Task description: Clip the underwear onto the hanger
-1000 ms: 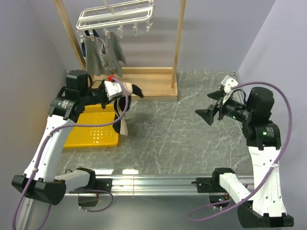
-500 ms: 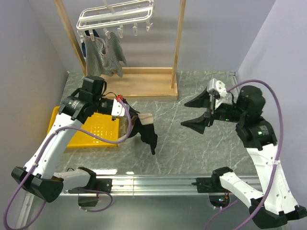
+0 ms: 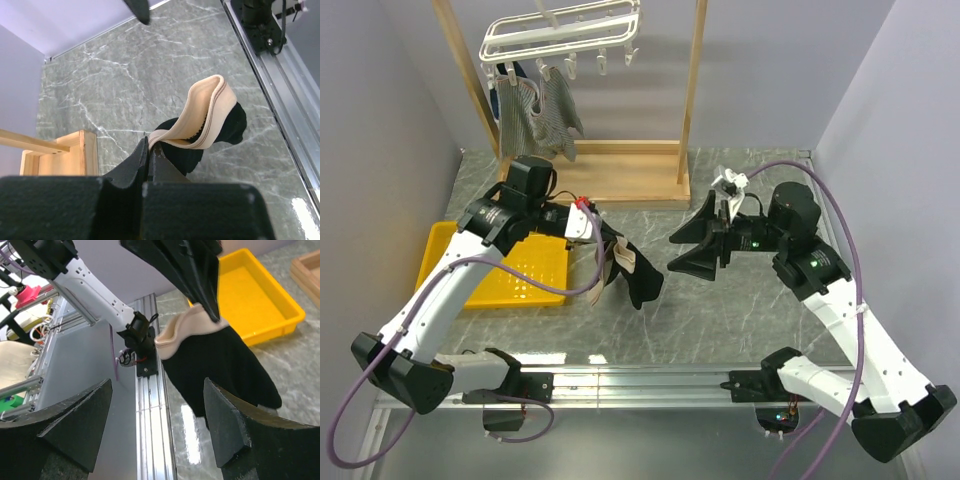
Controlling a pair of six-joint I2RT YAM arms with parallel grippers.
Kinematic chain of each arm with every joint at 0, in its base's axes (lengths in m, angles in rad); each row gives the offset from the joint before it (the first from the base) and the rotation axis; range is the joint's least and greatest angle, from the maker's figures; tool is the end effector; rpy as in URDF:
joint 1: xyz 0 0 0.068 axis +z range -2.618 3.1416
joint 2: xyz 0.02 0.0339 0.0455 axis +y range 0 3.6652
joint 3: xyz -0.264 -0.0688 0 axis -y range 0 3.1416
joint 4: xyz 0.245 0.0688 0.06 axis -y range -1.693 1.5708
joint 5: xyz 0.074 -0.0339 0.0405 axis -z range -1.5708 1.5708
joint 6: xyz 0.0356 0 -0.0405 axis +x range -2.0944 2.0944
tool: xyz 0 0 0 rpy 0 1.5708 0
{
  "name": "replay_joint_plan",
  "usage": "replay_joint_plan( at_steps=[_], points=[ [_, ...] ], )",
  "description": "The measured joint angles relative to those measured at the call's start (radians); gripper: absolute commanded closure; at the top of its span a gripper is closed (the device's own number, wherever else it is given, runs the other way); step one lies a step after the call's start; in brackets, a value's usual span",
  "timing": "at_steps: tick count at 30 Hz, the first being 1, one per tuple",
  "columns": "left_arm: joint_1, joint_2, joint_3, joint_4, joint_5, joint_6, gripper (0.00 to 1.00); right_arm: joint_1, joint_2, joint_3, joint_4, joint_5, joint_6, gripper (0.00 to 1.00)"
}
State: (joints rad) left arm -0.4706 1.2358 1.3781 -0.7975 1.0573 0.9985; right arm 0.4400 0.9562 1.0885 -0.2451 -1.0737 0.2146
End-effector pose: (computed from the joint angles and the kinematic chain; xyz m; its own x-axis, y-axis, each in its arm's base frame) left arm 0.1996 -0.1364 0.4012 0.4106 0.2544 -0.8756 0.9106 -0.1647 0.3792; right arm 0.1614 0.1106 0.4107 -0.3110 -0.0342 -0.9498 -0.9488 0.0683 0.3083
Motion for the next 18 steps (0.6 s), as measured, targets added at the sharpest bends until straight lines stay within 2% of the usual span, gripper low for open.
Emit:
replay_joint_plan(
  at_steps=[7,18],
  points=[
    [-0.015,0.034,0.0,0.088,-0.001,-0.123,1.0,0.115,0.016,0.0,0.032,0.102,-0.032,0.23],
    [-0.031,0.071,-0.011,0.246,-0.004,-0.352,1.0,0.173,0.083,-0.026,0.101,0.252,-0.017,0.27]
  ],
)
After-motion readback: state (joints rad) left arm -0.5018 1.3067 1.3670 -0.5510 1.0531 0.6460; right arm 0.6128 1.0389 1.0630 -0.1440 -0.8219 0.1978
